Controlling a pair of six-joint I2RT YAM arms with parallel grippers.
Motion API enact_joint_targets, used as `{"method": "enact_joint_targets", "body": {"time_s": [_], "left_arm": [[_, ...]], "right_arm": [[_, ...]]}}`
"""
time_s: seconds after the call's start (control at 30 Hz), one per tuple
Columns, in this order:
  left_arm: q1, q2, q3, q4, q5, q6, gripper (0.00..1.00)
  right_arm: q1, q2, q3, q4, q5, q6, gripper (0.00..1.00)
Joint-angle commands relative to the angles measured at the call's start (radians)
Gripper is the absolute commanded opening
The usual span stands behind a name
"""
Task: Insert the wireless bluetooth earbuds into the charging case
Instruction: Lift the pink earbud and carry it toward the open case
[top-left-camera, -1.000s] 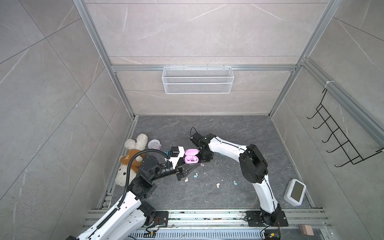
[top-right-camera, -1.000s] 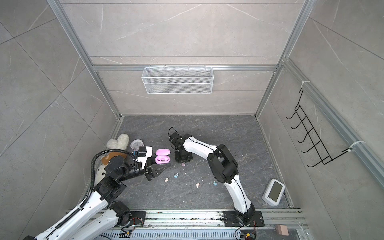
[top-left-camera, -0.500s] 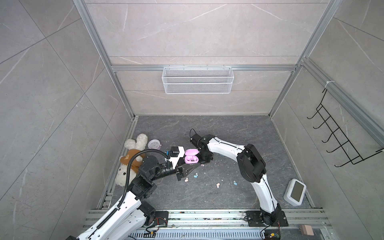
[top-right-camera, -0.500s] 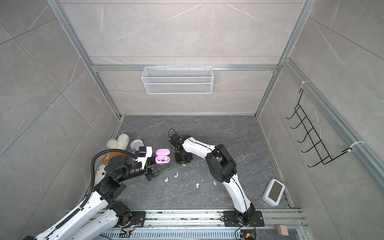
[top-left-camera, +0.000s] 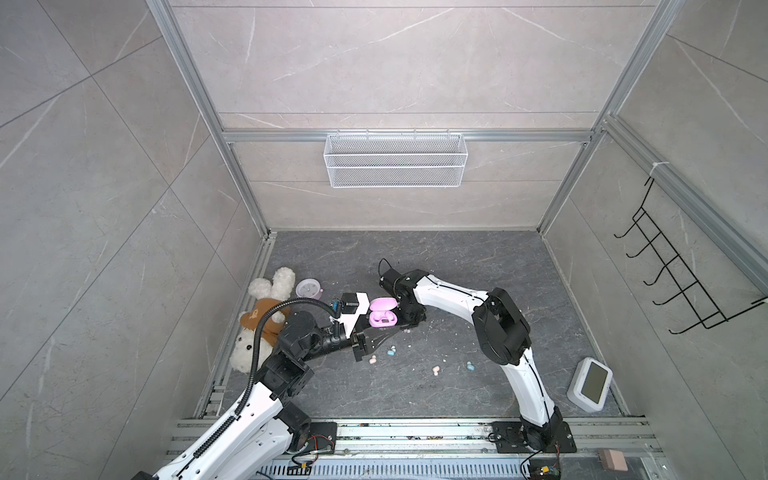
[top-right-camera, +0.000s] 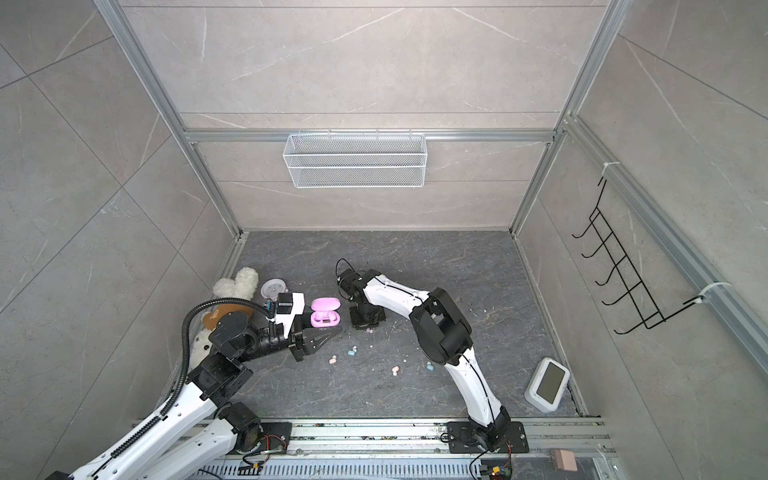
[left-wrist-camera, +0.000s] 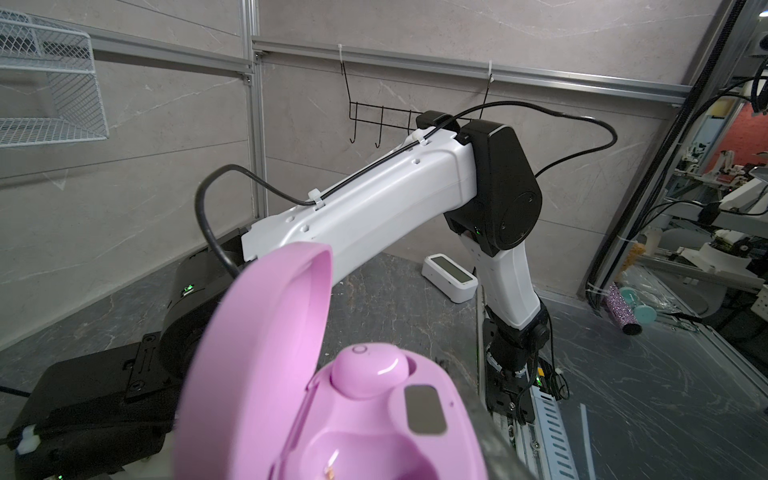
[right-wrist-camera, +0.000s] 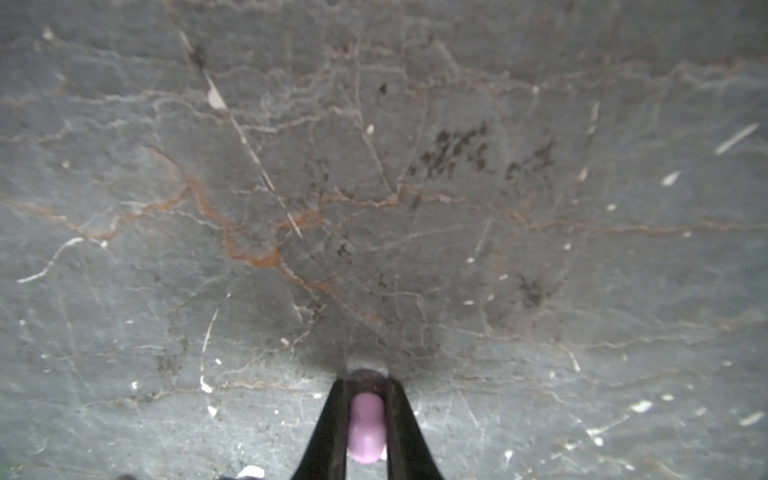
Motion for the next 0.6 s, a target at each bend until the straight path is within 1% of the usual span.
{"method": "enact_joint_targets", "body": {"time_s": [0.0,0.13,0.27,0.57], "left_arm": [[0.006,-0.002,0.009,0.056,0.001,0.026,0.26],[0.006,0.001,0.01,0.06,0.001,0.026,0.27],[0.006,0.008,0.016,0.063,0.007,0.024,0.27],[0.006,0.067,0.045,0.098,0.034,0.015,0.28]], "right_arm": [[0.009,0.014,0.0,-0.044,0.024,0.005,0.12],[0.008,-0.014,-0.005,-0.053,0.026,0.02,0.08],[0.005,-0.068,-0.026,-0.063,0.029,0.039,0.06],[-0.054,-0.304,-0.157,-0.068,-0.007,0.105,0.06]]}}
